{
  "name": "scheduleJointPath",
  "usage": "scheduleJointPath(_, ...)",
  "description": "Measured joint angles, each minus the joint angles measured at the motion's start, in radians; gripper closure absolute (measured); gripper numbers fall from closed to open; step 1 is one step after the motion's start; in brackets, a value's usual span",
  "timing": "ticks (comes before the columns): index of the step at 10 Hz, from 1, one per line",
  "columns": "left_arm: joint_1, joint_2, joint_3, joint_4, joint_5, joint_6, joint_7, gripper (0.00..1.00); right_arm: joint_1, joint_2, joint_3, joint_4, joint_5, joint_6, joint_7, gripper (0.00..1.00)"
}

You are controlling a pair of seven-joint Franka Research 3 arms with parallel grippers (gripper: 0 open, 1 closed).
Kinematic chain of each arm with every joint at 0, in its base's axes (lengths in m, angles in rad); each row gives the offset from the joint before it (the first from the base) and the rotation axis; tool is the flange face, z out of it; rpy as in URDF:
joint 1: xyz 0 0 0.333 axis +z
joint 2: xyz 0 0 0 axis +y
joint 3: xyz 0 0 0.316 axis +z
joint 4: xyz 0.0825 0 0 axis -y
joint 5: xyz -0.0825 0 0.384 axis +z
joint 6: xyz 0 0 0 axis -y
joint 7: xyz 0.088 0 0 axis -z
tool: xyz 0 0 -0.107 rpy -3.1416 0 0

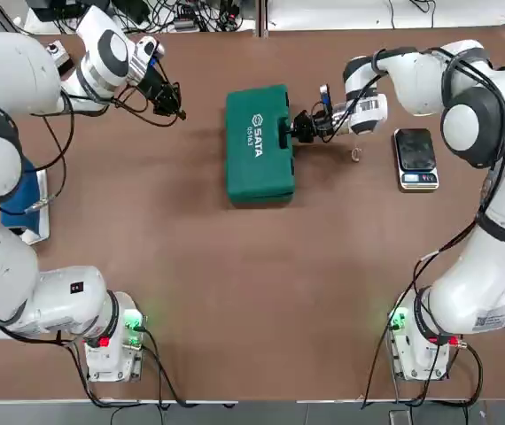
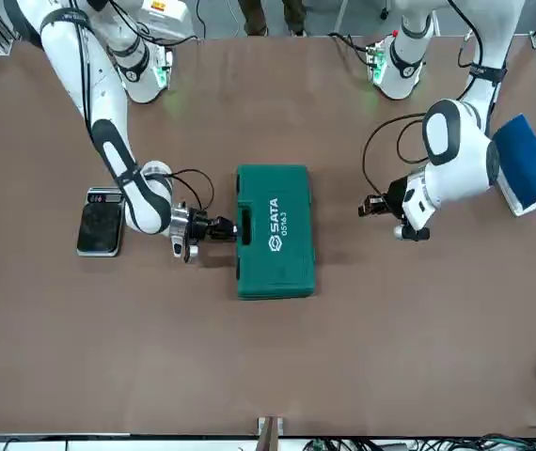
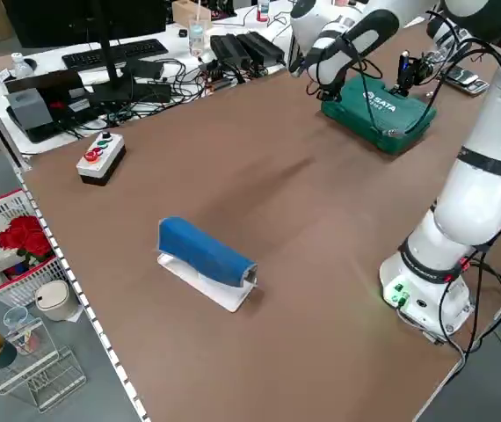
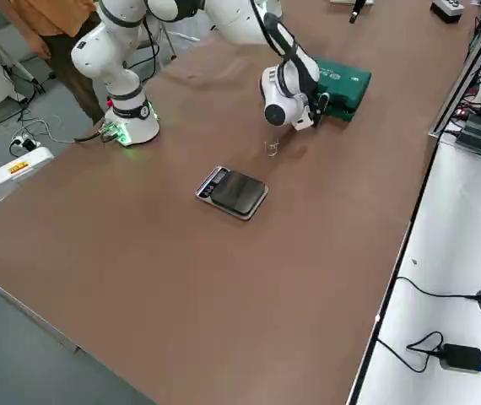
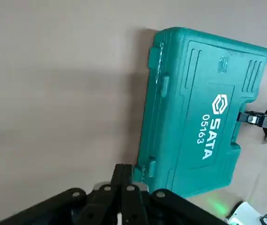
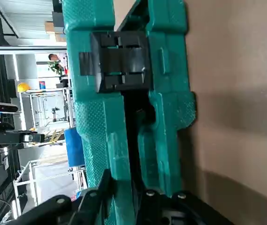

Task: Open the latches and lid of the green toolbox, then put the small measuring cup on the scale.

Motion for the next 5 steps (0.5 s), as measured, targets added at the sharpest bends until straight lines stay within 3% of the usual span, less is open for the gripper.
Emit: scheduleJointPath(5, 0.000, -0.007, 0.000, 0.000, 0.000, 0.002, 0.000, 0.99, 0.007, -0.064, 0.006, 0.015, -0.022, -0.001, 0.132, 0.77)
